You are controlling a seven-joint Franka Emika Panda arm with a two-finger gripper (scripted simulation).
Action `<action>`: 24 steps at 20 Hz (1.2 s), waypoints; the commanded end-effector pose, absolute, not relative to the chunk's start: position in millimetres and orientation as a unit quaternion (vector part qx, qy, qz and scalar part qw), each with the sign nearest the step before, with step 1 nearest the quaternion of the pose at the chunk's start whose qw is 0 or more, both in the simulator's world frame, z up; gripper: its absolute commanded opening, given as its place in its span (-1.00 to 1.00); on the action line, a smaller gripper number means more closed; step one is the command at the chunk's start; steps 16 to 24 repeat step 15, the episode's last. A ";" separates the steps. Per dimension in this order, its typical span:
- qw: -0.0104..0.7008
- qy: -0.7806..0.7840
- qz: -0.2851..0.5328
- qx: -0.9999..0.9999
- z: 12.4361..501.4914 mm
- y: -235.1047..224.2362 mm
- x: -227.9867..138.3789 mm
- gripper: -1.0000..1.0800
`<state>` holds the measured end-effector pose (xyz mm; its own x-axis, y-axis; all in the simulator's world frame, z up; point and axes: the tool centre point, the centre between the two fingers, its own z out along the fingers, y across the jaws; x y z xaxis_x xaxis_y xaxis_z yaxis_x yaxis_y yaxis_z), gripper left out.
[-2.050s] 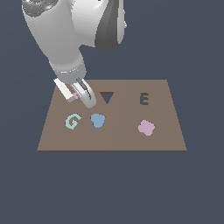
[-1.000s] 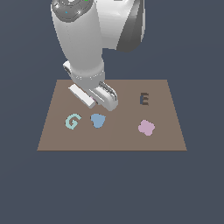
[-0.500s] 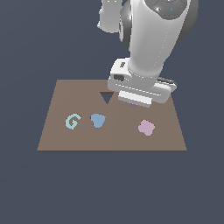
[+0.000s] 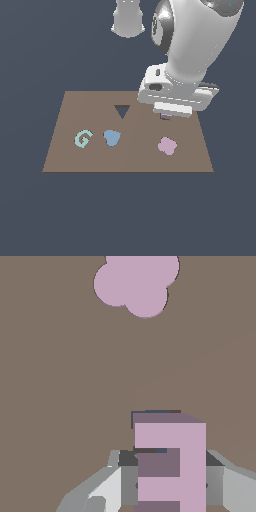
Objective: Insert a designated object into the corresponding slot on a board.
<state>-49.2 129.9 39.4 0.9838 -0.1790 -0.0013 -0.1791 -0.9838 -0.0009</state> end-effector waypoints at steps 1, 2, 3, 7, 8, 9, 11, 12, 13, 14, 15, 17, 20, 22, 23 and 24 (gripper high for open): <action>0.000 0.089 0.001 -0.996 36.4 129.6 -49.6 -1.00; -0.001 0.088 0.001 -0.996 33.8 129.9 -49.9 -1.00; -0.002 0.088 0.001 -0.996 31.8 130.1 -50.2 -1.00; -0.002 0.087 0.001 -0.996 30.3 130.1 -50.4 0.92; -0.002 0.087 0.001 -0.996 30.3 130.1 -50.4 0.92; -0.002 0.087 0.001 -0.996 30.3 130.1 -50.4 0.92; -0.002 0.087 0.001 -0.996 30.3 130.1 -50.4 0.92; -0.002 0.087 0.001 -0.996 30.3 130.1 -50.4 0.92; -0.002 0.087 0.001 -0.996 30.3 130.1 -50.4 0.92; -0.002 0.087 0.001 -0.996 30.3 130.1 -50.4 0.92; -0.002 0.087 0.001 -0.996 30.3 130.1 -50.4 0.92; -0.002 0.087 0.001 -0.996 30.3 130.1 -50.4 0.92; -0.002 0.087 0.001 -0.996 30.3 130.1 -50.4 0.92; -0.002 0.087 0.001 -0.996 30.3 130.1 -50.4 0.92; -0.002 0.087 0.001 -0.996 30.3 130.1 -50.4 0.92; -0.002 0.087 0.001 -0.996 30.3 130.1 -50.4 0.92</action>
